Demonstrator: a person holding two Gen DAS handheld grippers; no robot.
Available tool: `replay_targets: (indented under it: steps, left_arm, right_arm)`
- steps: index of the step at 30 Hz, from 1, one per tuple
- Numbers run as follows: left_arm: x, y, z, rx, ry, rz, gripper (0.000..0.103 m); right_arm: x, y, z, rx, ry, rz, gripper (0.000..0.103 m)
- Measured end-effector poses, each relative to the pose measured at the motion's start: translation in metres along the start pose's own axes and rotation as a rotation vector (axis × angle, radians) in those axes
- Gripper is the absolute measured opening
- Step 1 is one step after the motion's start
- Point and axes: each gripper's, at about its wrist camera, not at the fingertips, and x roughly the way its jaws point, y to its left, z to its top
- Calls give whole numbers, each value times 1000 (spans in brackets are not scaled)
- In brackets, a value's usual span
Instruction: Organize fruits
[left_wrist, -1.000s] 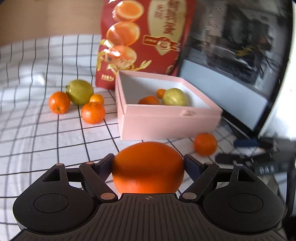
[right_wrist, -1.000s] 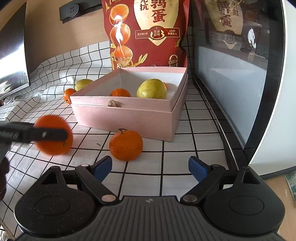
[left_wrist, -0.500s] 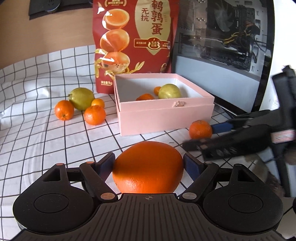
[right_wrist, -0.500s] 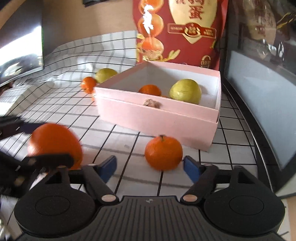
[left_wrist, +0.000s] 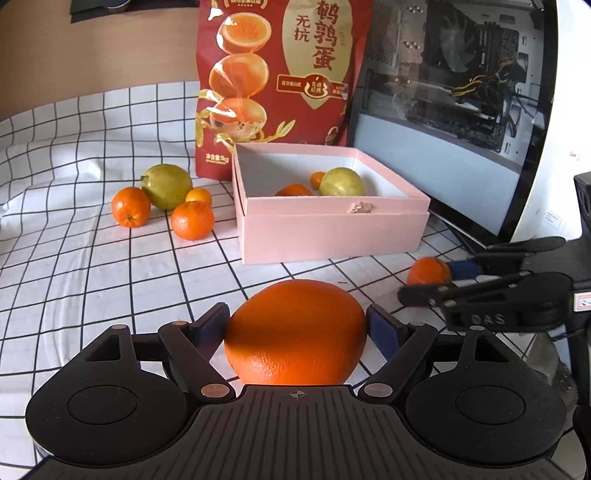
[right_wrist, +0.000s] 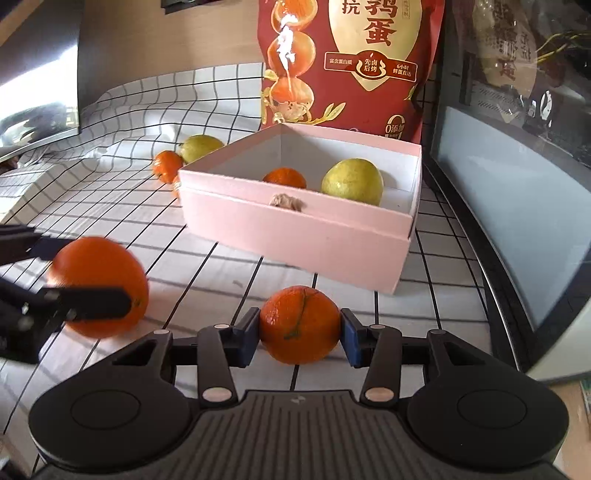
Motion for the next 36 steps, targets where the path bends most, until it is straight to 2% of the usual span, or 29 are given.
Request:
replay_targets:
  steps: [4,10,14,17,20,24,28,30,32,35,36]
  left_arm:
    - [-2,3,-2,-15,-24,-10,85]
    - [-1,-6,-2,24,-37,21,84]
    - [2,4,6,-58,-42,-49,84]
    - [0,5,18,-72,-82,-60,84]
    - [-4,10,46,-108,-150,-95,84]
    - [9,17,109,-145,-238,-147,84]
    - [56,16,165,-131,-274,-82,84]
    - [88,21,178,-162,-235,-51,84]
    - [124,30,180,-222,-154,-42,84]
    - [174,45,171,-310,19,-74,83]
    - [186,46,167,-295,52,-98,83]
  right_arm:
    - [-9,0,-7,-27,-2,-3,45]
    - [-17,-2,-9,-43,-18,-10,45]
    - [-26,-3,-4,-51,-58,-13,45]
    - [-33,-3,4,-63,-98,-21,45]
    - [-40,-4,17,-70,-125,-29,45]
    - [-45,-8,56,-43,-178,-24,45]
    - [-27,-11,103,-33,-199,-68,45]
    - [-11,-11,117,-38,-196,-100,45]
    - [11,-14,126,-22,-168,-111,45]
    - [43,-23,129,25,-101,-78,45]
    - [54,-26,128,36,-77,-65,45]
